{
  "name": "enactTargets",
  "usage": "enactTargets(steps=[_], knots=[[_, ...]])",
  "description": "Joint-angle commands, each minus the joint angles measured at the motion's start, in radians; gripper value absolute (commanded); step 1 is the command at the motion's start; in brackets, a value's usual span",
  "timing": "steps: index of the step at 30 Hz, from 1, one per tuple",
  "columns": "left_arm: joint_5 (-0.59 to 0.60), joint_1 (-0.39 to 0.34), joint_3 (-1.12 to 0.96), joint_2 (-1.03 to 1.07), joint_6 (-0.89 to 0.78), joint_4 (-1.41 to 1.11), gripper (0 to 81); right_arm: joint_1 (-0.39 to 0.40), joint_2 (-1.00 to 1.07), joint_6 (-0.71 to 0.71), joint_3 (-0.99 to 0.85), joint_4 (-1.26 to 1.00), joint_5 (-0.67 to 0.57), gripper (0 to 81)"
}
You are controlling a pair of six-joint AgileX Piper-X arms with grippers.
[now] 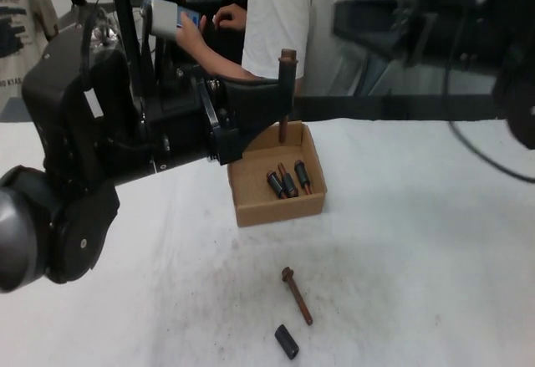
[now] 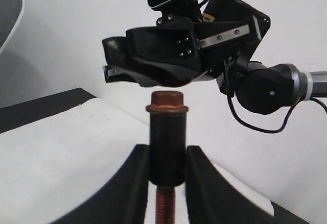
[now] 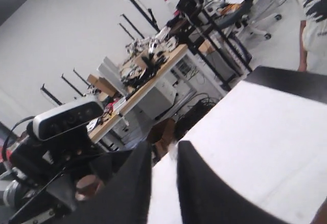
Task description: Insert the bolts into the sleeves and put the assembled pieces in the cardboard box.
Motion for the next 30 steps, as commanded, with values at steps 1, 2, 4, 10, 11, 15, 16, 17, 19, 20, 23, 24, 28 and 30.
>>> enactTargets(steps=[1,2,4,10,11,15,16,17,19,20,23,24,28,30], knots=[[0.006,0.006,-0.009,-0.002,-0.004,-0.016,0.3,-0.037,-0.002,0.055,-0.002,-0.093,-0.007,11.7],[0.006,0.008,-0.009,-0.002,-0.004,-0.009,0.3,-0.053,-0.002,0.089,-0.002,-0.137,-0.011,9.2],[-0.011,0.015,-0.009,-0.002,-0.001,0.011,0.3,-0.078,-0.002,0.14,-0.002,-0.2,-0.031,1.1],[-0.154,0.041,-0.009,-0.002,0.055,0.128,0.3,-0.096,-0.004,0.237,-0.002,-0.259,-0.131,0.8],[-0.194,0.043,-0.012,-0.002,0.074,0.162,0.3,-0.095,-0.006,0.246,-0.002,-0.261,-0.135,0.8],[-0.288,0.044,-0.08,0.033,0.203,0.349,0.3,-0.075,-0.009,0.321,-0.002,-0.344,-0.162,0.8],[-0.32,0.042,-0.118,0.052,0.232,0.416,0.3,-0.068,-0.009,0.353,-0.002,-0.376,-0.164,0.8],[-0.375,0.042,-0.155,0.07,0.264,0.485,0.3,-0.063,-0.009,0.377,-0.002,-0.401,-0.164,0.8],[-0.493,0.042,-0.269,0.125,0.358,0.691,0.3,-0.049,-0.009,0.433,-0.002,-0.464,-0.17,0.8],[-0.515,0.044,-0.331,0.155,0.399,0.775,0.3,-0.042,-0.009,0.458,-0.002,-0.487,-0.171,0.8],[-0.567,0.044,-0.496,0.248,0.51,1.025,0.3,-0.016,-0.011,0.509,-0.002,-0.543,-0.179,0.8],[-0.591,0.039,-0.547,0.275,0.538,1.083,0.3,-0.008,-0.011,0.523,-0.002,-0.559,-0.182,0.8],[-0.626,0.031,-0.667,0.34,0.61,1.175,0.3,0.006,-0.011,0.552,-0.002,-0.602,-0.193,0.8],[-0.628,0.031,-0.677,0.344,0.633,1.172,0.3,0.006,-0.011,0.56,-0.002,-0.609,-0.193,0.8]])
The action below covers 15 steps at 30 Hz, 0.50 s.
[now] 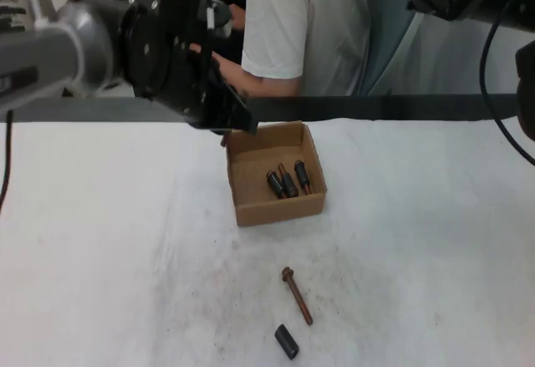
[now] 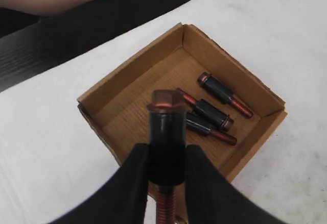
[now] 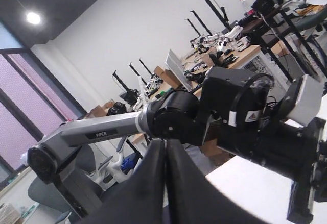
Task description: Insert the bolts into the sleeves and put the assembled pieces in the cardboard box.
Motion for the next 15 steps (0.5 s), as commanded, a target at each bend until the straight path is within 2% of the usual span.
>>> enactTargets(steps=[1,15], knots=[[-0.02,-0.005,-0.025,-0.006,0.046,0.01,0.3,0.001,-0.014,0.017,-0.002,-0.024,-0.005,0.8],[0.018,-0.024,-0.025,0.098,0.071,-0.025,0.3,0.001,-0.014,0.017,-0.002,-0.026,-0.005,0.8]])
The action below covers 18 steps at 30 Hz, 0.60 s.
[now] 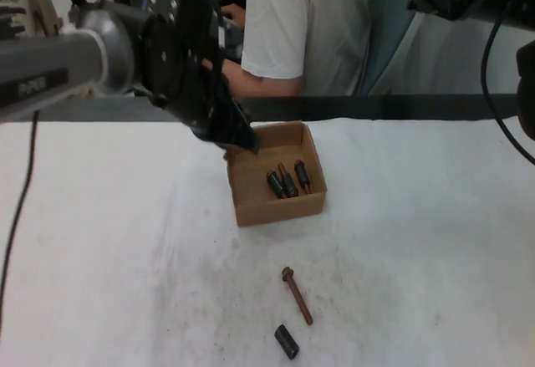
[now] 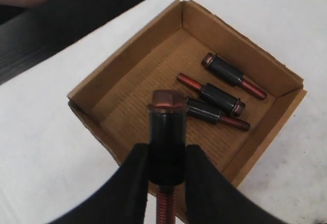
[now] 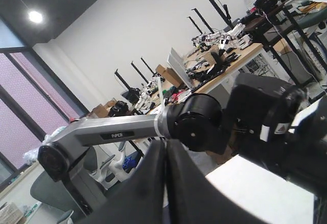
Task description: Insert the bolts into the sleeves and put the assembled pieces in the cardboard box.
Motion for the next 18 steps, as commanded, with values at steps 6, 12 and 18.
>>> enactTargets(steps=[6,12,18], knots=[[0.013,-0.042,-0.012,0.056,-0.024,-0.134,0.3,0.002,-0.014,-0.001,-0.002,-0.017,-0.001,0.8],[0.013,-0.042,-0.015,0.119,-0.039,-0.155,0.3,0.002,-0.014,0.036,-0.002,-0.075,-0.001,0.8],[0.011,-0.042,-0.017,0.169,-0.039,-0.152,0.3,-0.001,-0.014,0.091,-0.002,-0.156,-0.008,0.8]])
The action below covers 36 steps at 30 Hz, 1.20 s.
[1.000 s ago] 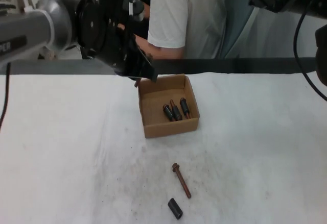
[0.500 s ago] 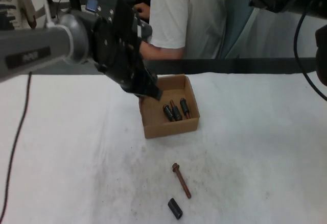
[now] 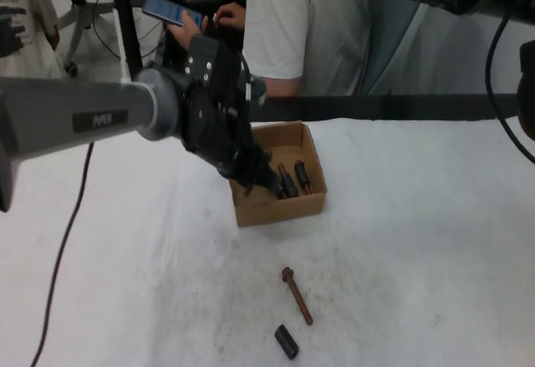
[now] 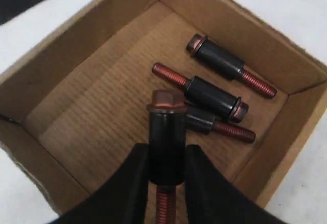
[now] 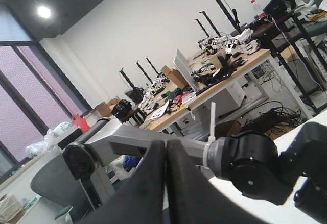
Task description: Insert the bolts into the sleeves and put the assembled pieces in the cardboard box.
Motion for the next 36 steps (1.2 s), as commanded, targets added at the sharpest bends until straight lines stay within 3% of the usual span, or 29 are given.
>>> enactTargets(steps=[1,16,30,33,36], knots=[[0.0,-0.002,-0.012,-0.004,-0.006,-0.016,0.3,-0.001,-0.014,0.015,-0.002,-0.023,-0.008,0.8],[-0.023,0.048,-0.014,0.012,-0.001,0.035,0.3,-0.001,-0.014,0.015,-0.002,-0.023,-0.008,0.8],[0.03,0.051,-0.021,0.014,0.056,0.129,0.3,-0.001,-0.014,0.015,-0.002,-0.023,-0.008,0.8],[0.088,0.051,-0.028,0.014,0.056,0.139,11.1,-0.001,-0.014,0.015,-0.002,-0.023,-0.008,0.8],[0.088,0.051,-0.041,0.014,0.056,0.14,34.5,-0.001,-0.014,0.015,-0.002,-0.023,-0.008,0.8]])
